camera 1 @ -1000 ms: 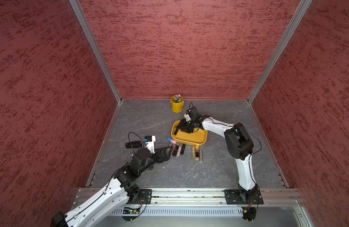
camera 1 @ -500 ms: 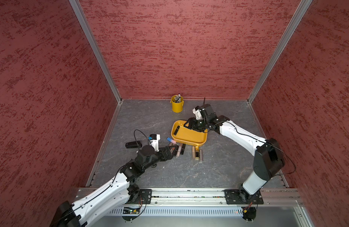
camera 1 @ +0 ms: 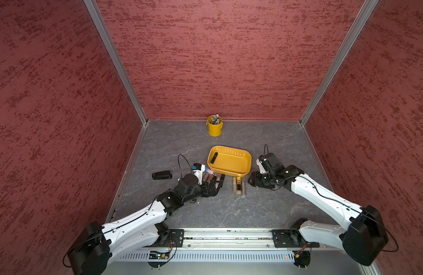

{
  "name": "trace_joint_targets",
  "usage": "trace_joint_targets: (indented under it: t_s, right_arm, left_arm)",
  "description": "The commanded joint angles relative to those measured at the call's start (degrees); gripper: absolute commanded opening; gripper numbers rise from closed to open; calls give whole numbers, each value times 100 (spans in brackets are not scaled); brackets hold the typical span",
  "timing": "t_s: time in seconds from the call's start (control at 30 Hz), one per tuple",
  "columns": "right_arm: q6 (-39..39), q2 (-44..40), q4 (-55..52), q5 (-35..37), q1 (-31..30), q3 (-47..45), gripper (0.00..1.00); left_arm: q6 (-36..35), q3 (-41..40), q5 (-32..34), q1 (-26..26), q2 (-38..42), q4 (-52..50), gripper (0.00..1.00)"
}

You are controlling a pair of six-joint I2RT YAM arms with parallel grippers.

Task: Put the lipstick into the storage box
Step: Pick up the lipstick at the center of the board.

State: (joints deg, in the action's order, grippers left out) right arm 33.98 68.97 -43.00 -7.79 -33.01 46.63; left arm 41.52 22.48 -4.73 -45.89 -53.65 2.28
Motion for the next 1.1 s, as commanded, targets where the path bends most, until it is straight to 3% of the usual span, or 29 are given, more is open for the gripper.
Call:
trace_joint_targets:
  t_s: [0.0,0.47,1.07]
  right_arm:
    - [154,-66,-154,373,-195,-160,60]
    - [406,1044,235,650,-999,96,59]
    - [414,2011,503,764,-1204,399,57]
  left_arm:
    - [-131,237,41,-42,-90,252,100]
    - [-105,198,296,-156,49,84,100]
    - [-103,11,511,-157,476,-193,100]
